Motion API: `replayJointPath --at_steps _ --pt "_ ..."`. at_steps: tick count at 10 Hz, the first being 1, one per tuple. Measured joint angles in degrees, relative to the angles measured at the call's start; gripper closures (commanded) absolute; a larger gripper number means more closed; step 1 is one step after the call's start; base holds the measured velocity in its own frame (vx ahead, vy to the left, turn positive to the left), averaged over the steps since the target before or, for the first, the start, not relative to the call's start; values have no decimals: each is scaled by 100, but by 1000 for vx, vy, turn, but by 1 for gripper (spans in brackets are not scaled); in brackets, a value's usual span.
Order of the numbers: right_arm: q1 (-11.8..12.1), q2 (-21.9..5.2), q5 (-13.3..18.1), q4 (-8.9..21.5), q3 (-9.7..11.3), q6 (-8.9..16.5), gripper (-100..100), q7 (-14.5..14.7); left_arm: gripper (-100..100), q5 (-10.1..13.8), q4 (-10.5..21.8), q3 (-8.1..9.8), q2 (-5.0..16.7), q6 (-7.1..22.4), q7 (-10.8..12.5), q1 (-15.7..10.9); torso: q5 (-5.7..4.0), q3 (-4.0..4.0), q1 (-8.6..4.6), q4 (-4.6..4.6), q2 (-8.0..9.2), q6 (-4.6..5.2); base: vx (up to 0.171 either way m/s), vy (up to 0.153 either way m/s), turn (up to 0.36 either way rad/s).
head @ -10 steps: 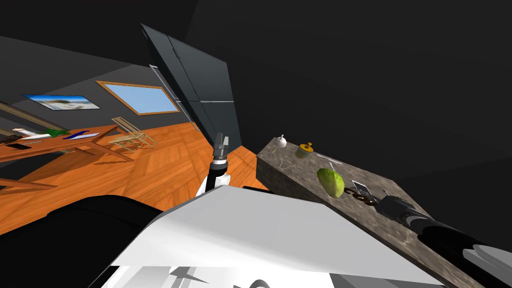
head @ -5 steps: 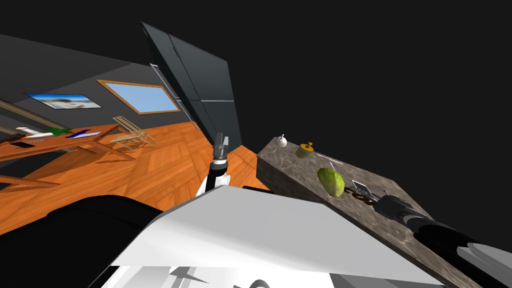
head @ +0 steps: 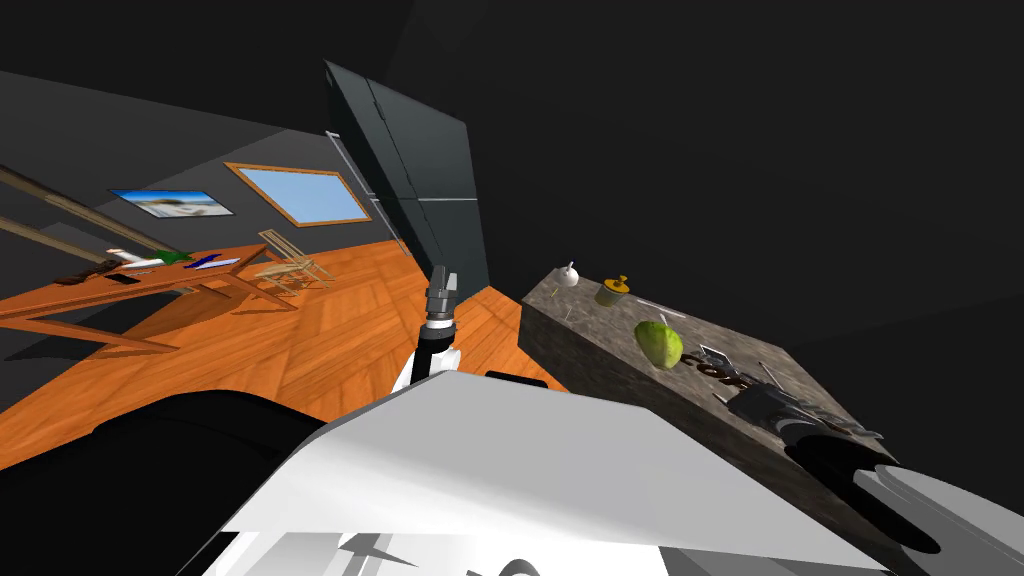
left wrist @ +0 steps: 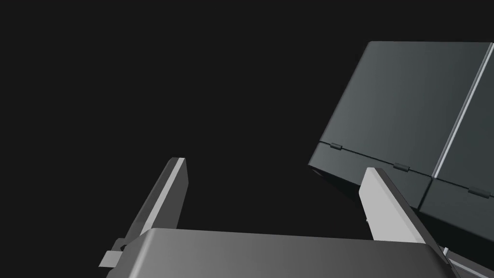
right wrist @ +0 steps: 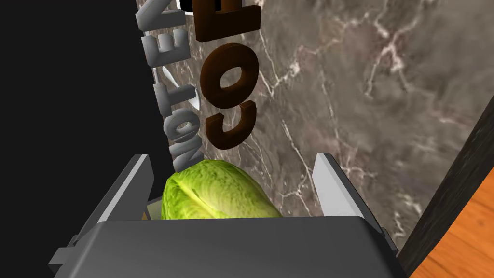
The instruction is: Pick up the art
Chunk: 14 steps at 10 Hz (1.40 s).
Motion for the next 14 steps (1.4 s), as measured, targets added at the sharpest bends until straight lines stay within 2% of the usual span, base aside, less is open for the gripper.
replayJointPath --at_steps 5,7,14 --pt "-403 403 -40 -61 157 476 -100 207 0 0 0 1 1 0 0 1 -6 -21 -26 -8 -38 -1 -116 26 48" --pt "-515 597 98 -55 81 578 -100 275 0 0 0 2 2 0 0 3 -9 -43 -53 -16 -78 0 59 -91 -36" --pt "-386 599 554 273 -284 318 -100 220 0 0 0 3 2 -1 0 5 -18 -78 -81 -30 -135 -4 123 -115 -22"
